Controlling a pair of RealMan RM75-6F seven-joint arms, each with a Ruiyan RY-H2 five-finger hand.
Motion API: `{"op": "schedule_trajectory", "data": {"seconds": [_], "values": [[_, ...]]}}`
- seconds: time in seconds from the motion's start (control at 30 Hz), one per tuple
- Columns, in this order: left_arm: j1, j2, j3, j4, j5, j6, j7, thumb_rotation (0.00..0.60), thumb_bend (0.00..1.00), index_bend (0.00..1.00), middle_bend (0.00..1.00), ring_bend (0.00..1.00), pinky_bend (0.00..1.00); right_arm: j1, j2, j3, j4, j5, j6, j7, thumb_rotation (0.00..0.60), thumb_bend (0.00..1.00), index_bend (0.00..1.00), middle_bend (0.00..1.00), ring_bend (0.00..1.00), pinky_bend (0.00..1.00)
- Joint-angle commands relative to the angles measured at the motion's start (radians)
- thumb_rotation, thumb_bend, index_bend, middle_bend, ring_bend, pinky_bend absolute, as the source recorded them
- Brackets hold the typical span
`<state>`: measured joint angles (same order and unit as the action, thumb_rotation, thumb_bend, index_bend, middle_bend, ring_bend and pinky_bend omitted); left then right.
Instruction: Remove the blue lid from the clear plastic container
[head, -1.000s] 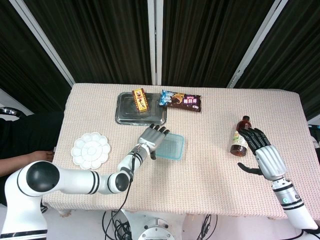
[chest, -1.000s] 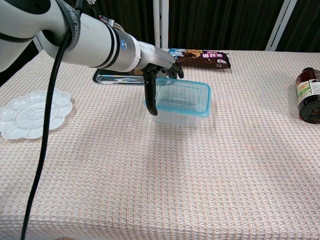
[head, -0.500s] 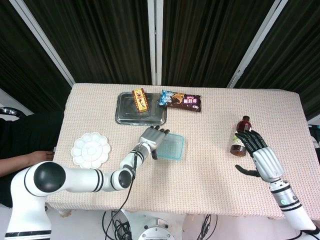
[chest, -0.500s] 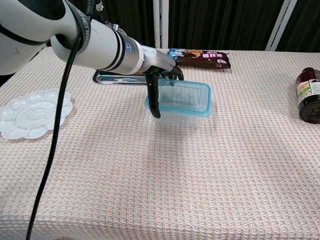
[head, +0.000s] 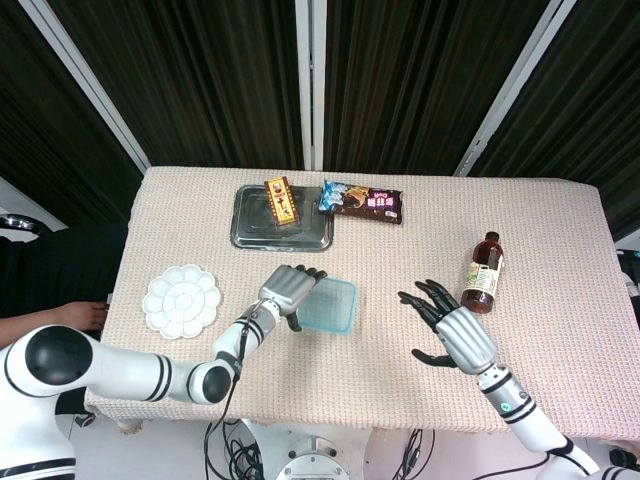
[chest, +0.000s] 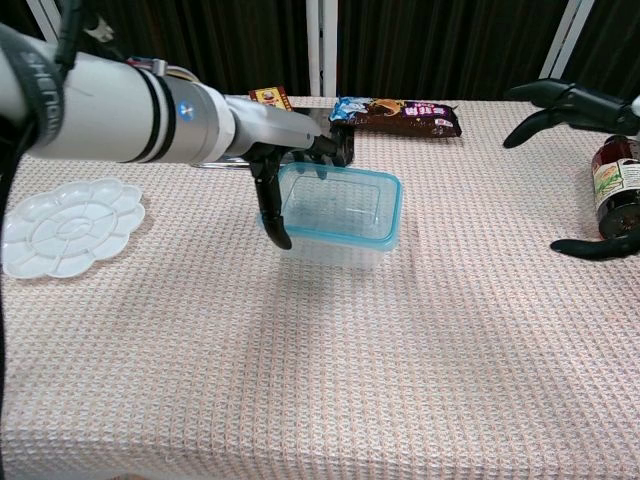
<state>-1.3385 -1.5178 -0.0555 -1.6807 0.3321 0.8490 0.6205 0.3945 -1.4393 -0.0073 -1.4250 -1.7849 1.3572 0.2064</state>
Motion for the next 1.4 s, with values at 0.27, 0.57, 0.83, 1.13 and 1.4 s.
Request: {"op": "schedule_trajectory", "data": {"seconds": [0.27,0.57,0.83,1.13,1.4], "values": [[0.026,0.008,0.000,-0.021,0.045,-0.011,-0.034,0.600,0.00,0.21,0.33,0.22,0.31,0.073,-0.209,0.025,0.117,-0.010,-0.049,-0.086,0.600,0.04,0.22,0.33,0.09,0.23],[0.018,-0.003,0.000,-0.008,0.043,-0.018,-0.030,0.600,0.00,0.21,0.32,0.22,0.31,0.115,-0.302,0.039,0.224,-0.015,-0.033,-0.077,0.600,0.04,0.48,0.48,0.26,0.40],[0.005,-0.023,0.015,0.009,0.027,-0.005,0.002,0.600,0.00,0.19,0.32,0.22,0.30,0.155,-0.329,0.018,0.300,-0.028,-0.045,-0.019,0.600,0.03,0.53,0.51,0.29,0.43],[-0.003,-0.021,0.005,0.016,-0.001,-0.030,-0.005,0.600,0.00,0.19,0.32,0.22,0.30,0.218,-0.306,0.017,0.316,-0.018,-0.093,0.045,0.600,0.03,0.53,0.51,0.30,0.43],[-0.010,-0.027,0.006,0.020,-0.010,-0.025,0.001,0.600,0.00,0.19,0.32,0.22,0.30,0.262,-0.293,0.017,0.310,-0.006,-0.134,0.049,0.600,0.03,0.53,0.52,0.30,0.43]]}}
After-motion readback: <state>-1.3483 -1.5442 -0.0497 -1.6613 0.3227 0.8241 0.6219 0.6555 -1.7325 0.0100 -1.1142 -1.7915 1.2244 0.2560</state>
